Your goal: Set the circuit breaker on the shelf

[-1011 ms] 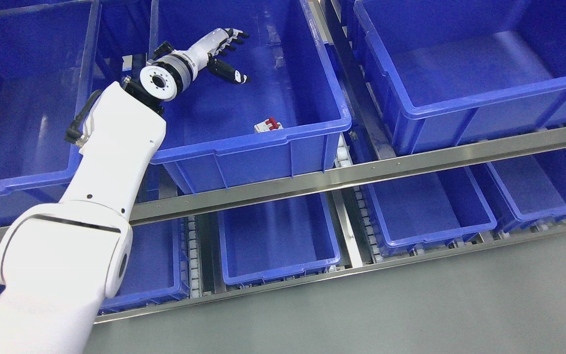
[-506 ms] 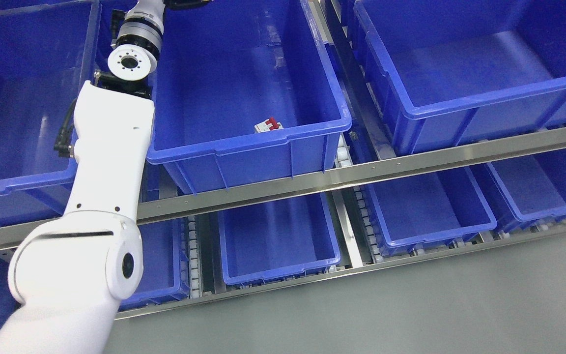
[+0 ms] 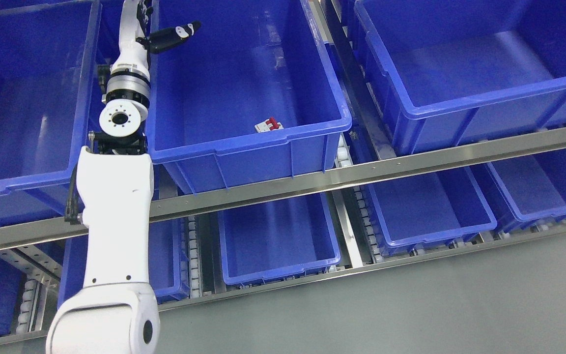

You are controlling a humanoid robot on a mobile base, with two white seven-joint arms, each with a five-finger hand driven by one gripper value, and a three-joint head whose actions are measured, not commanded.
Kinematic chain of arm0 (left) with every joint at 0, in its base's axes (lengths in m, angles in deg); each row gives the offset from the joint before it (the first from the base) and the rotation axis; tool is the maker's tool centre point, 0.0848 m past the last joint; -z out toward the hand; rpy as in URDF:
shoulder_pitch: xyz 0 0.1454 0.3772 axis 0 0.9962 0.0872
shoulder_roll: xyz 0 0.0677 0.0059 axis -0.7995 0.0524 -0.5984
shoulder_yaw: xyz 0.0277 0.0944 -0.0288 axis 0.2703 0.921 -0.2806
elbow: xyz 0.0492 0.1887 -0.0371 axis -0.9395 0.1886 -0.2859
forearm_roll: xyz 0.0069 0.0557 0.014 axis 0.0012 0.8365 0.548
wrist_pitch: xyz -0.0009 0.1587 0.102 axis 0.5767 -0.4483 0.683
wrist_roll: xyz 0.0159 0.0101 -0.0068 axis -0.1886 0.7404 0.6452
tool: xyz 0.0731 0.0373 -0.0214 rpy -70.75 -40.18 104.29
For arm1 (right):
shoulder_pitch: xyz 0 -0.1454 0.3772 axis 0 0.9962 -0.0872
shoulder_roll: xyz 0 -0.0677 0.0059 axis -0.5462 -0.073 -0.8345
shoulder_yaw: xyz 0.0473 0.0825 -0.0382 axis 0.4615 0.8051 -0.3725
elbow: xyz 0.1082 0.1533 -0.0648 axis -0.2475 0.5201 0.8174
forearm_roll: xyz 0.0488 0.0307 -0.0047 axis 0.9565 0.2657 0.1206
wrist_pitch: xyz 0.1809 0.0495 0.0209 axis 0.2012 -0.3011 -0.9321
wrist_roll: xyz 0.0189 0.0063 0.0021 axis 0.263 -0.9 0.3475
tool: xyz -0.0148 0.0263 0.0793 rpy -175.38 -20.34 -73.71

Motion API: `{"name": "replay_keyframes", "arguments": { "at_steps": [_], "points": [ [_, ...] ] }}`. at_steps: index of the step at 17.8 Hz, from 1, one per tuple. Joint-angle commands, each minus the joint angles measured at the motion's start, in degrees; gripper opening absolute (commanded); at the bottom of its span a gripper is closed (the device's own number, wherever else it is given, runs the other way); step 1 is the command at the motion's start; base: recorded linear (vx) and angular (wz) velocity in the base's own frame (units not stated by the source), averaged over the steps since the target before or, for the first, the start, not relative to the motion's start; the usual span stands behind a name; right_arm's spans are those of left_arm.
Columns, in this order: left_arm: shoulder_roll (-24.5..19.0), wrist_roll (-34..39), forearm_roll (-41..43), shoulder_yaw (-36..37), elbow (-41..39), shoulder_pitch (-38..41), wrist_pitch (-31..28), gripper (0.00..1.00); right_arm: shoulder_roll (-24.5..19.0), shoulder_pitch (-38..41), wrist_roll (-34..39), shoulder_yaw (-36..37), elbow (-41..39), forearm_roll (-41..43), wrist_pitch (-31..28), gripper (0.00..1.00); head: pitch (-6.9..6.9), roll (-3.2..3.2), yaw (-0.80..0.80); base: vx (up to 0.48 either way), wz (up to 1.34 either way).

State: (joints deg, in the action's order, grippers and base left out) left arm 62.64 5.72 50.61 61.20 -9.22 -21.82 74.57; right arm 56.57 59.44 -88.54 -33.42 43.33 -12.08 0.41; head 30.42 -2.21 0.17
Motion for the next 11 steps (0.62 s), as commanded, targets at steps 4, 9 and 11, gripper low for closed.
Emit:
{"name": "replay_keyframes", "arguments": {
  "at_steps": [4, 9, 11],
  "points": [
    [-0.39, 0.35, -0.91, 4.84, -31.69, 12.6, -0.72, 1.0, 1.0, 0.0, -0.03, 0.0, 0.0, 0.0, -0.02, 1.0, 0.0, 0.0, 0.0, 0.0, 0.0],
    [-0.39, 0.61, -0.91, 4.49, -31.78, 12.77, -0.81, 1.0, 1.0, 0.0, -0.03, 0.0, 0.0, 0.0, -0.02, 1.0, 0.0, 0.0, 0.0, 0.0, 0.0],
    [-0.39, 0.61, -0.91, 4.4, -31.78, 12.77, -0.81, 1.0, 1.0, 0.0, -0.03, 0.0, 0.0, 0.0, -0.02, 1.0, 0.0, 0.0, 0.0, 0.0, 0.0]
  ]
}}
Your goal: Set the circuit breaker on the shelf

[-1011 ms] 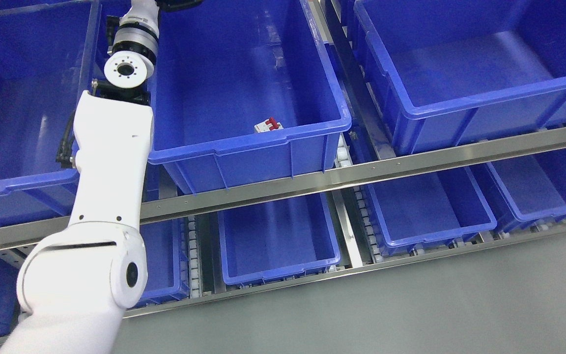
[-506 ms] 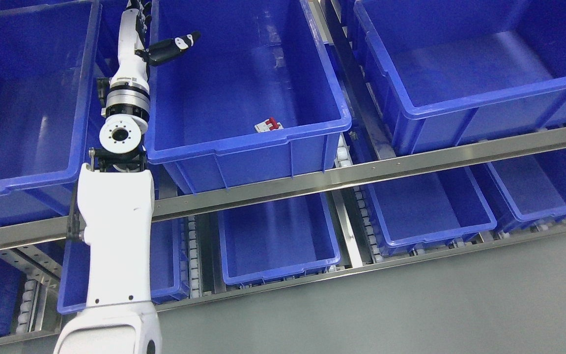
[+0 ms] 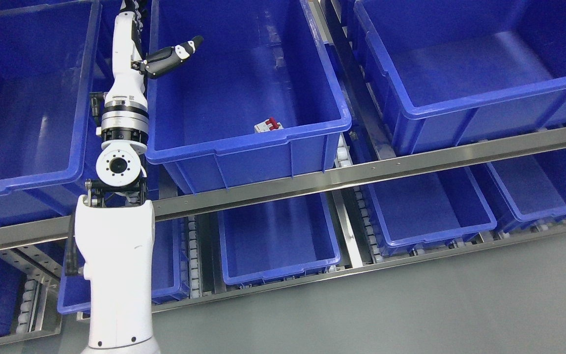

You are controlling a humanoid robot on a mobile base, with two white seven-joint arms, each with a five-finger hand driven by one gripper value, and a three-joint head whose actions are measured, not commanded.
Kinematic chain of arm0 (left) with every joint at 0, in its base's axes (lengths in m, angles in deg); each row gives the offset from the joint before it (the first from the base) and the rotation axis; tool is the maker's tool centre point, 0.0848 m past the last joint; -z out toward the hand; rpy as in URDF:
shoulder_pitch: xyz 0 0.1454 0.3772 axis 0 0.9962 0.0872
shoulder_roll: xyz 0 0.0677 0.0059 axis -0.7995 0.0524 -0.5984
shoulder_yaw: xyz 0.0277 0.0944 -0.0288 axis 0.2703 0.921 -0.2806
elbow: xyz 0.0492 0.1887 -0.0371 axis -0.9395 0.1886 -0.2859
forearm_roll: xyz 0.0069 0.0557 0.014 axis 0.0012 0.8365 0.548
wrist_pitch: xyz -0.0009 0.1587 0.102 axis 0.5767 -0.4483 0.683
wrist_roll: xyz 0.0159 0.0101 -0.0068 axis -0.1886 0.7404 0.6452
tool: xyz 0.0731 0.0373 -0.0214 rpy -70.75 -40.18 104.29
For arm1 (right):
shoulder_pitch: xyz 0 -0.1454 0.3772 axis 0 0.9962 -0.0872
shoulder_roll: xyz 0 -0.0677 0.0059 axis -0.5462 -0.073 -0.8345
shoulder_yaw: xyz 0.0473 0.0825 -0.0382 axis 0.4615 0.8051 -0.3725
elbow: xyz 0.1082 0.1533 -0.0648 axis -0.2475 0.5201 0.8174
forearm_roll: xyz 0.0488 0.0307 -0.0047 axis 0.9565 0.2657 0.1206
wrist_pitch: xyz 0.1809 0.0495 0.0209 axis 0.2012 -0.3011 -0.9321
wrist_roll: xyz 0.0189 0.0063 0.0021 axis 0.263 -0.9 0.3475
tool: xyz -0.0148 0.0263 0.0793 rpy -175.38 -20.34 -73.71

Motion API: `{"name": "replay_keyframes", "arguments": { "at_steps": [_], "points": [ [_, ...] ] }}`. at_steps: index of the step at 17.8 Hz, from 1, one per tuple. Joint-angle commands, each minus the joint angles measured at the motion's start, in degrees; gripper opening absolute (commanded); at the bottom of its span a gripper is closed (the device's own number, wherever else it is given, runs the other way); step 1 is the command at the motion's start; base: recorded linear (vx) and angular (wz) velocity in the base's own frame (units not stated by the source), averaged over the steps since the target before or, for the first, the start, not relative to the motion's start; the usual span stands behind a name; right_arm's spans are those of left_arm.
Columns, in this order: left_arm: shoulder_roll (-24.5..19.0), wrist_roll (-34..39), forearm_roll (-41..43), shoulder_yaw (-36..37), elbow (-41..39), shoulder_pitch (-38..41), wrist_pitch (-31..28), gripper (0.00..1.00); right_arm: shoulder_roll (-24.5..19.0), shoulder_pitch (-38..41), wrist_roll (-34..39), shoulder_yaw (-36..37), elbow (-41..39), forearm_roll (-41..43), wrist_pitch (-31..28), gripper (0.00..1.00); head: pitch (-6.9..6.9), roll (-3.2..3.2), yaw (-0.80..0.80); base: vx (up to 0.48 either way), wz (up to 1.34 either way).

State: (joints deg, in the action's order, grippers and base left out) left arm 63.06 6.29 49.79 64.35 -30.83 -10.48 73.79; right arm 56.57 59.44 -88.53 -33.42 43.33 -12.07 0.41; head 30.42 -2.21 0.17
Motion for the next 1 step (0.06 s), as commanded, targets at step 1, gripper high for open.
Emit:
{"name": "replay_keyframes", "arguments": {
  "at_steps": [1],
  "points": [
    [-0.81, 0.04, -0.09, 1.25, -10.25, 1.43, -0.03, 1.0, 1.0, 0.0, -0.03, 0.0, 0.0, 0.0, -0.02, 1.0, 0.0, 0.0, 0.0, 0.0, 0.0]
  ]
}}
